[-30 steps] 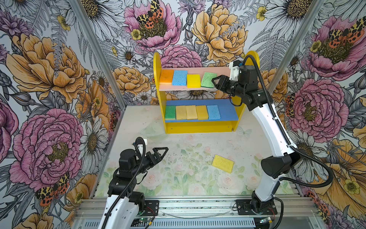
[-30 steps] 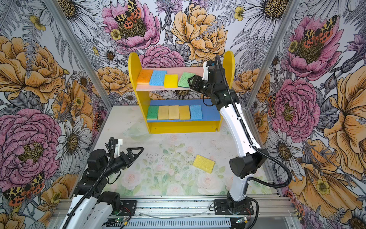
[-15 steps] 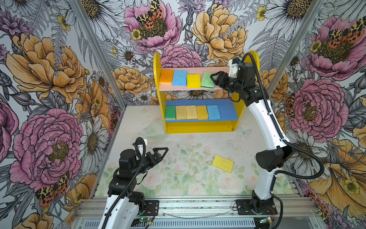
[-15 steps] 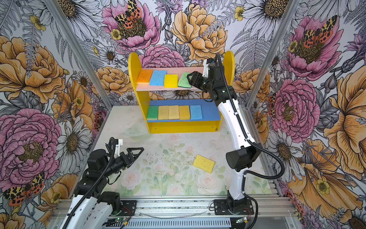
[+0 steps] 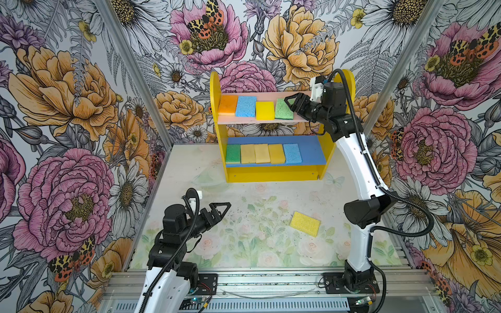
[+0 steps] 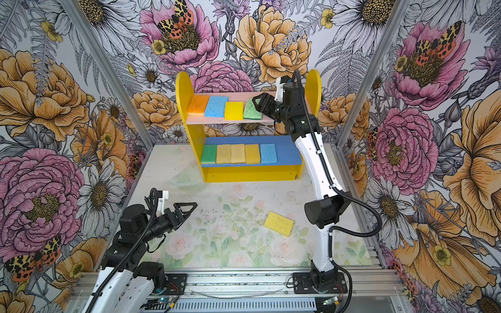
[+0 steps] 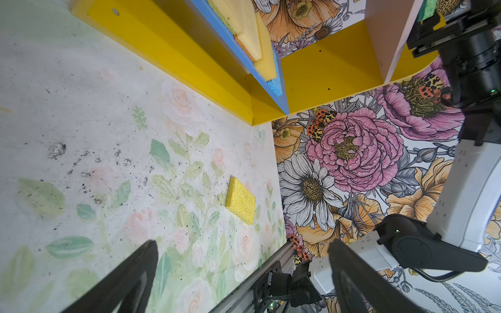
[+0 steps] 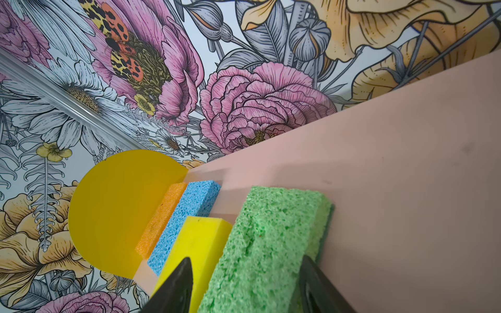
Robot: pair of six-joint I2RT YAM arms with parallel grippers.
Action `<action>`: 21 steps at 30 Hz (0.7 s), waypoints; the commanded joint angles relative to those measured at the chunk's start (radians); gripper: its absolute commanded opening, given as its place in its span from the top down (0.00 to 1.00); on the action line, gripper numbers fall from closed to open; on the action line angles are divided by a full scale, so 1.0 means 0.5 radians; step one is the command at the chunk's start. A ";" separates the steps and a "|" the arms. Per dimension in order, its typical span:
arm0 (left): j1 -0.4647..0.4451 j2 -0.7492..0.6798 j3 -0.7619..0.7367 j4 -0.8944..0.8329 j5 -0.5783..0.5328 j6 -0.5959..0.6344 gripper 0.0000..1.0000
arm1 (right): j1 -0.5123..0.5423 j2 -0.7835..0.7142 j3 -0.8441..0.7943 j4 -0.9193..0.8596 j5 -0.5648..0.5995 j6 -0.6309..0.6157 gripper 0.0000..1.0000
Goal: Place and organize the cleaning sponges onto the shelf
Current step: 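Lower the green sponge onto the pink shelf beside the yellow sponge, then open the right gripper and draw it back from the shelf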
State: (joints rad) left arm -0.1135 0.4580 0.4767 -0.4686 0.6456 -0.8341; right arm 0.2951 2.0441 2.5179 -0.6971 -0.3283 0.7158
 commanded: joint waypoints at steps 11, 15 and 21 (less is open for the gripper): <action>-0.003 0.027 0.031 -0.009 0.055 0.046 0.01 | -0.006 -0.245 -0.101 -0.035 0.209 -0.306 0.35; -0.074 0.026 0.047 0.023 0.009 0.016 0.01 | 0.003 -0.480 -0.315 -0.032 0.207 -0.357 0.35; -0.507 0.041 -0.022 0.163 -0.325 -0.141 0.01 | 0.087 -1.048 -1.052 -0.030 0.161 -0.416 0.34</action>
State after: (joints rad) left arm -0.2810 0.4740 0.4767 -0.4553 0.5884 -0.8619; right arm 0.3164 1.6272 2.1036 -0.7082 -0.2401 0.5468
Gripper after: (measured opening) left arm 0.988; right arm 0.663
